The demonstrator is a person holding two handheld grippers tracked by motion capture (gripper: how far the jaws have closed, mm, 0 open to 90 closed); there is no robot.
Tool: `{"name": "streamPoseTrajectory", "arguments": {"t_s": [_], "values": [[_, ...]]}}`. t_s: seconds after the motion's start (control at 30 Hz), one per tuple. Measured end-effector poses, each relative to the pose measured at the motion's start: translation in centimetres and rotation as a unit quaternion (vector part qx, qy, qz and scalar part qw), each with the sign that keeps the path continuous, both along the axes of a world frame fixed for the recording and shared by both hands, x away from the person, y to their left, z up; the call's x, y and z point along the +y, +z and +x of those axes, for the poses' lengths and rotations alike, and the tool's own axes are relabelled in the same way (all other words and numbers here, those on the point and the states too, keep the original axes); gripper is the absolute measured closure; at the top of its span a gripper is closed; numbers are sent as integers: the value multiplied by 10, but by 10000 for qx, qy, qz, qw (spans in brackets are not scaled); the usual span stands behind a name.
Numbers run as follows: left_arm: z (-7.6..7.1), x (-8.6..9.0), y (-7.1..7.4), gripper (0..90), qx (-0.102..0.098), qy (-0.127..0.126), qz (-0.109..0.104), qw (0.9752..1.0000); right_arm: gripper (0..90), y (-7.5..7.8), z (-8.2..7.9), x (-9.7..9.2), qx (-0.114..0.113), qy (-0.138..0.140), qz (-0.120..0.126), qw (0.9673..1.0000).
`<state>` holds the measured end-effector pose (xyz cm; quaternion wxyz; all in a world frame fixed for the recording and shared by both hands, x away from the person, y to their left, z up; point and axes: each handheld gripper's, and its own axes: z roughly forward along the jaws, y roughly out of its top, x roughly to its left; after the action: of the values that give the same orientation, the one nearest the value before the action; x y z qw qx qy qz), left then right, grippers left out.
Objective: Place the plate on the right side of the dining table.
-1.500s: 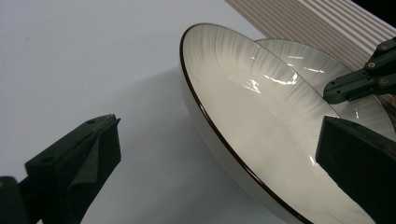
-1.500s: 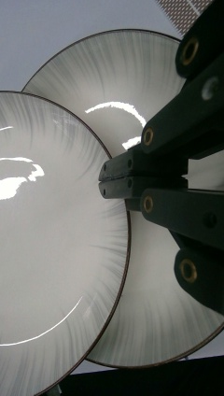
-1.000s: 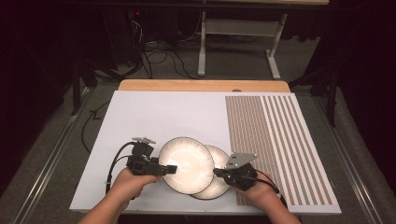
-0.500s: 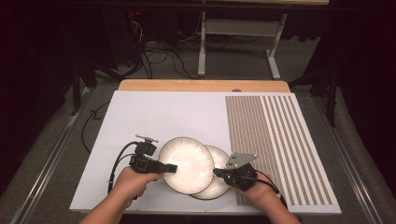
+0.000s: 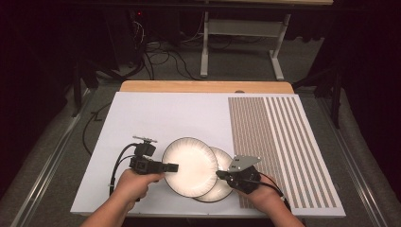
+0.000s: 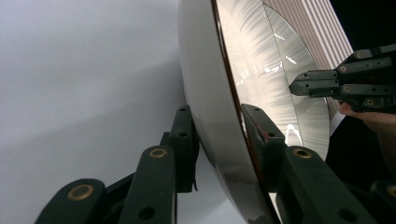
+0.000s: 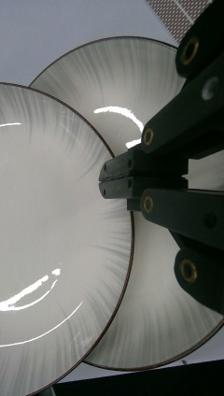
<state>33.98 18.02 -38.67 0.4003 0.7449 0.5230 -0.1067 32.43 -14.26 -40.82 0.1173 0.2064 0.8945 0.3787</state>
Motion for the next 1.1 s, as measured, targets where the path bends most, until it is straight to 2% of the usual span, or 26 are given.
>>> {"name": "streamPoseTrajectory", "arguments": {"t_s": [0.2, 0.4, 0.43, 0.53, 0.57, 0.63, 0.7, 0.73, 0.83, 0.87, 0.9, 0.93, 0.97, 1.0, 1.03, 1.07, 1.1], "values": [[-1, 3, 0, 713, -68, 76, -150, 9998, 900, 3, -1, -2, -39, -19, 59, 10000], [-4, 5, 2, 742, -284, 161, -261, 9991, 900, 9, -1, -8, -115, -113, 233, 9996], [-6, 5, 3, 750, -382, 206, -307, 9986, 900, 11, -1, -11, -141, -149, 302, 9993], [-7, 5, 5, 766, -487, 267, -386, 9977, 900, 14, 0, -15, -147, -207, 348, 9991], [-8, 7, 6, 769, -601, 313, -394, 9969, 900, 14, 0, -16, -163, -213, 392, 9989], [-9, 7, 7, 776, -639, 366, -419, 9964, 900, 16, 0, -18, -159, -256, 444, 9986], [-10, 10, 8, 782, -811, 431, -470, 9947, 900, 18, 1, -21, -172, -281, 479, 9983], [-10, 10, 8, 785, -811, 431, -470, 9947, 900, 18, 1, -21, -172, -281, 479, 9983], [-12, 14, 10, 788, -1122, 546, -462, 9911, 900, 22, 1, -27, -246, -352, 586, 9974], [-12, 14, 10, 789, -1122, 546, -462, 9911, 900, 22, 1, -27, -246, -352, 586, 9974], [-14, 15, 10, 790, -1273, 592, -460, 9890, 887, 25, 0, -30, -261, -416, 623, 9968], [-14, 15, 10, 790, -1273, 592, -460, 9890, 885, 25, 1, -31, -292, -438, 651, 9965], [-15, 17, 11, 790, -1447, 656, -449, 9863, 873, 28, 0, -34, -305, -487, 681, 9960], [-15, 17, 11, 790, -1447, 656, -449, 9863, 873, 28, 0, -34, -305, -487, 681, 9960], [-17, 20, 11, 791, -1622, 727, -455, 9830, 846, 30, 0, -38, -369, -529, 740, 9952], [-17, 20, 11, 791, -1622, 727, -455, 9830, 846, 30, 0, -38, -369, -529, 740, 9952], [-17, 21, 11, 791, -1708, 753, -455, 9814, 839, 32, 0, -41, -375, -573, 772, 9947]]}}
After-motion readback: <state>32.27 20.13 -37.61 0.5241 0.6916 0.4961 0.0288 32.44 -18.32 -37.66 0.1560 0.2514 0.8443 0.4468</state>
